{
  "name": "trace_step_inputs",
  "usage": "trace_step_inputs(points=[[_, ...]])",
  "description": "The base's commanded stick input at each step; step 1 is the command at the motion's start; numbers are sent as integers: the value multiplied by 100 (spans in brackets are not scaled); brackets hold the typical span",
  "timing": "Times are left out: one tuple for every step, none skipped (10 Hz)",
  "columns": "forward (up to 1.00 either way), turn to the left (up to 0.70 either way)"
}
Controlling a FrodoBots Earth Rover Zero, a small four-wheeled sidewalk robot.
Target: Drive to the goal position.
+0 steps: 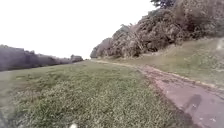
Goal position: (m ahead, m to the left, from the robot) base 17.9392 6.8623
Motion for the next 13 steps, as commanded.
trace_step_inputs(points=[[4,0],[4,0],[5,0],[5,0],[5,0],[5,0],[5,0],[4,0],[5,0],[5,0],[4,0],[5,0],[4,0]])
